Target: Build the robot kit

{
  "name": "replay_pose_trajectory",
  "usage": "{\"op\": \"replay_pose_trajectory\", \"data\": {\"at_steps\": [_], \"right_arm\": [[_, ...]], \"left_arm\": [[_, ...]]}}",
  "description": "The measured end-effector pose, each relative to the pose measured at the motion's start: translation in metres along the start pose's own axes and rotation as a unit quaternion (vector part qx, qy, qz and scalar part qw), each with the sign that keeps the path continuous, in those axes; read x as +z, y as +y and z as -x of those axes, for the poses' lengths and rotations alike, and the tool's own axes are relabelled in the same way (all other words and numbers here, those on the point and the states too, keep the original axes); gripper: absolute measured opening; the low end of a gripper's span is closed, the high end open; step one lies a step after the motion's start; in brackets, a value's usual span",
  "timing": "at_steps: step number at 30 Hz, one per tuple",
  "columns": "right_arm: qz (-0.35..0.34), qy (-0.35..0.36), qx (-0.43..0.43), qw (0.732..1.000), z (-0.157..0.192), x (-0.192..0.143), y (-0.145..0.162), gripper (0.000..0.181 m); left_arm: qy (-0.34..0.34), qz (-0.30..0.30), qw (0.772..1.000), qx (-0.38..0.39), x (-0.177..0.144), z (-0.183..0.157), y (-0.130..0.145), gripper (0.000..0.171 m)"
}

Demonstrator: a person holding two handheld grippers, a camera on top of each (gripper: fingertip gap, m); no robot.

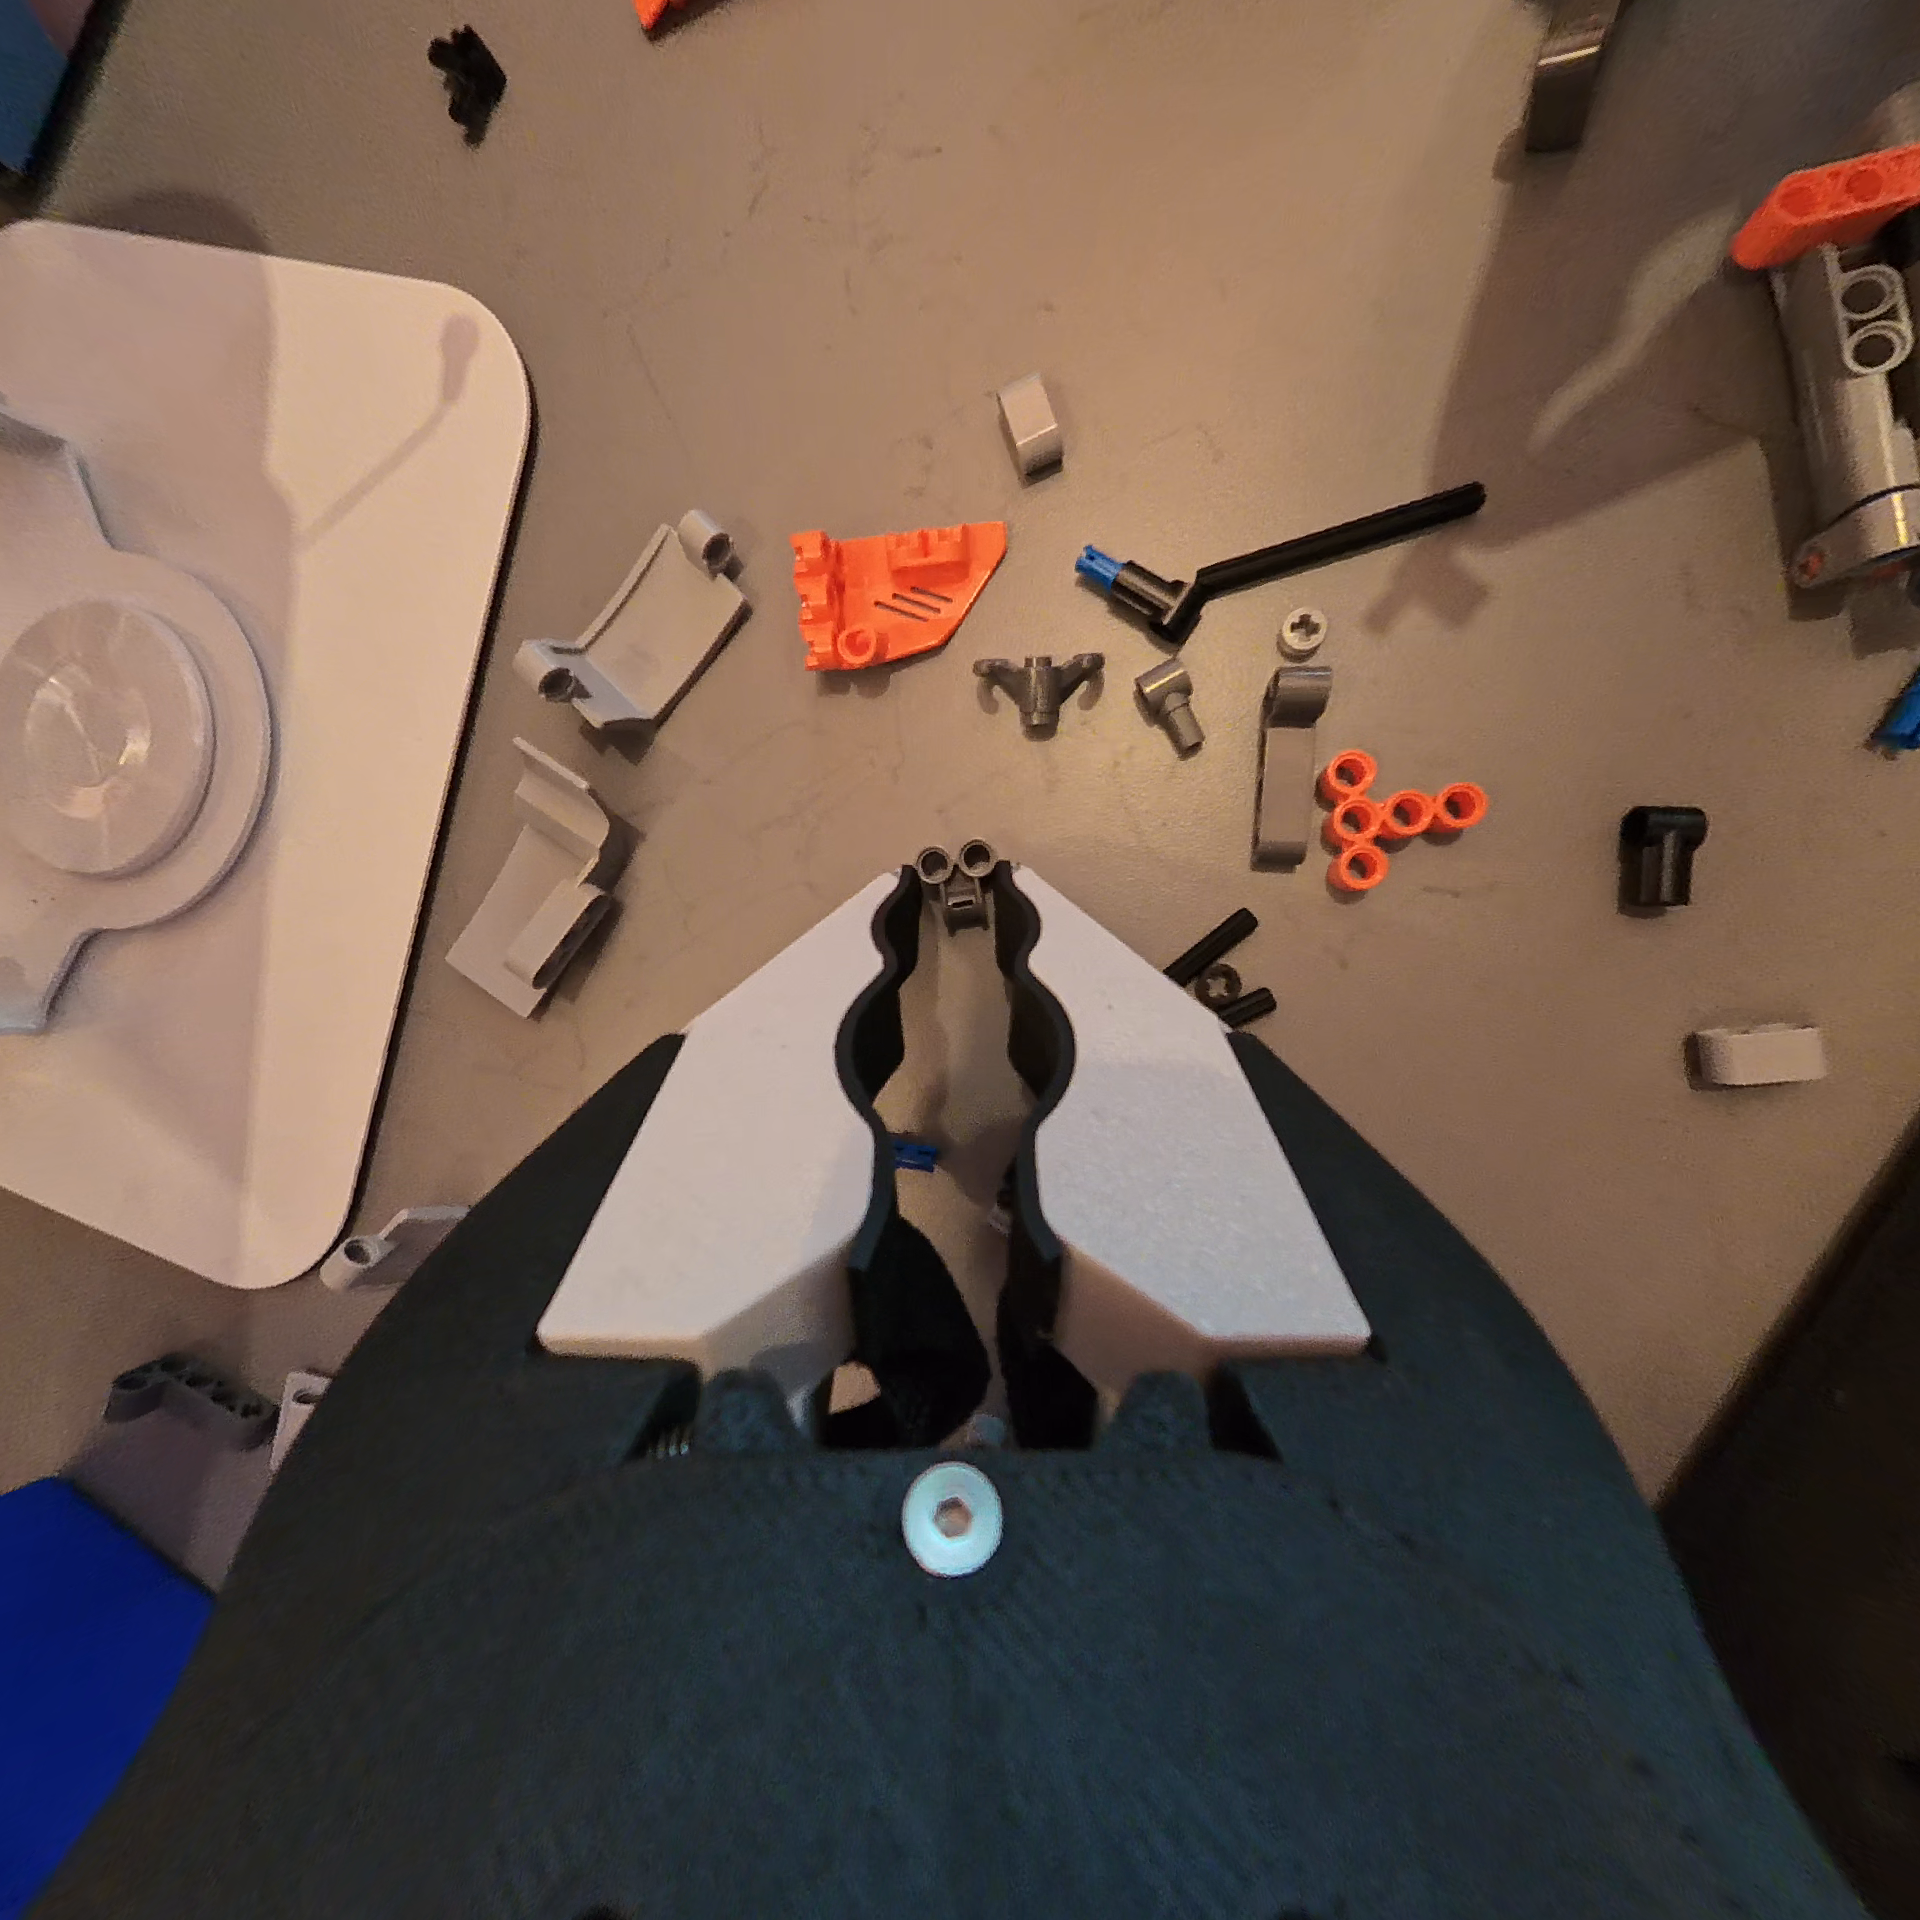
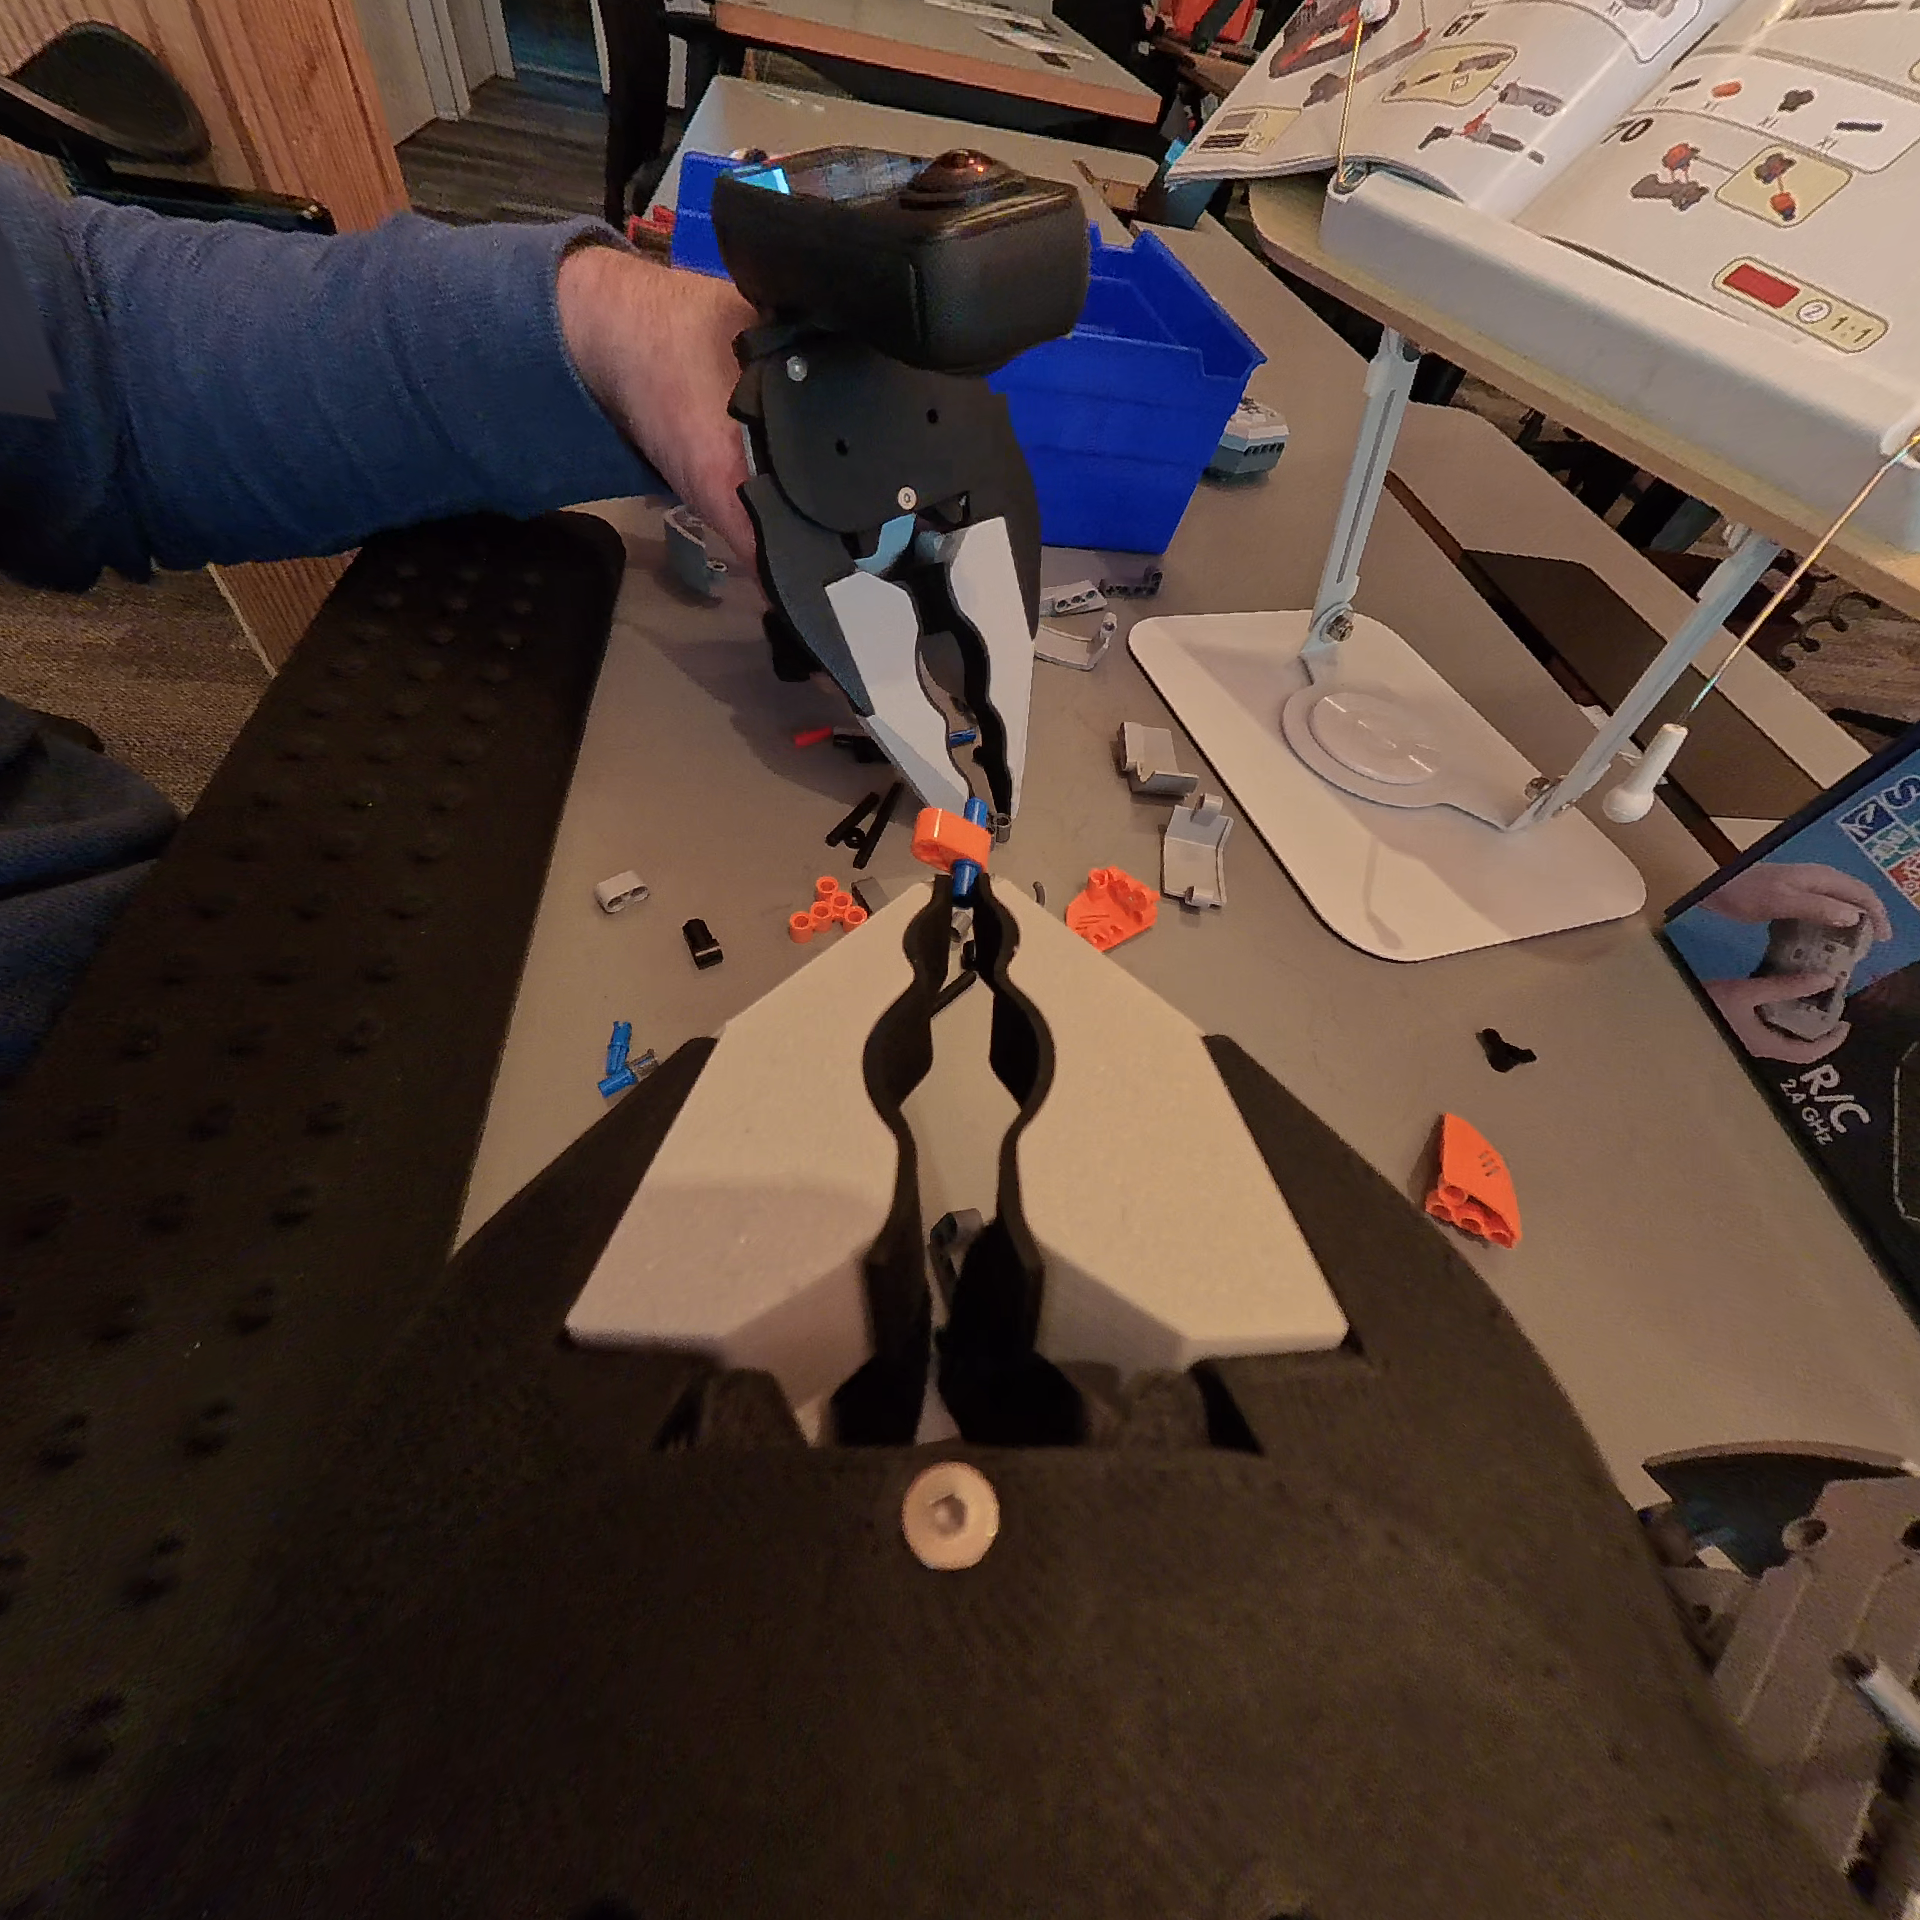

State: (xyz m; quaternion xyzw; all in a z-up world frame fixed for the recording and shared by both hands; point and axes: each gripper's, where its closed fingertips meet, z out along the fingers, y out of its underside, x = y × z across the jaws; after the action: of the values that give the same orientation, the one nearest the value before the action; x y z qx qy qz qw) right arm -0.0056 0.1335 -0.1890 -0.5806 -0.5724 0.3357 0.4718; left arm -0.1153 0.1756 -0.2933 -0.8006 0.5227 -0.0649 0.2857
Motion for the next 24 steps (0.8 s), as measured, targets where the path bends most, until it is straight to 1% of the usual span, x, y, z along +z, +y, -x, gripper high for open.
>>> {"op": "replay_pose_trajectory", "data": {"at_steps": [4,11,16,19,24], "right_arm": [[-0.002,0.001,0.002,1.000,-0.001,-0.001,0.000,0.001],[-0.011,0.001,0.002,1.000,-0.001,-0.002,-0.003,0.001],[-0.027,-0.001,-0.002,1.000,0.000,-0.005,-0.009,0.001],[-0.031,0.000,-0.003,1.000,0.000,-0.006,-0.011,0.001],[-0.041,-0.005,-0.001,0.999,0.002,-0.008,-0.014,0.001]], "left_arm": [[-0.014,-0.036,0.999,0.004,-0.005,-0.001,-0.009,0.012],[-0.026,-0.134,0.990,0.028,-0.023,-0.010,-0.039,0.012],[-0.026,-0.235,0.970,0.058,-0.044,-0.023,-0.067,0.012],[-0.026,-0.279,0.958,0.060,-0.055,-0.029,-0.080,0.012],[-0.024,-0.323,0.942,0.087,-0.065,-0.040,-0.092,0.012]]}}
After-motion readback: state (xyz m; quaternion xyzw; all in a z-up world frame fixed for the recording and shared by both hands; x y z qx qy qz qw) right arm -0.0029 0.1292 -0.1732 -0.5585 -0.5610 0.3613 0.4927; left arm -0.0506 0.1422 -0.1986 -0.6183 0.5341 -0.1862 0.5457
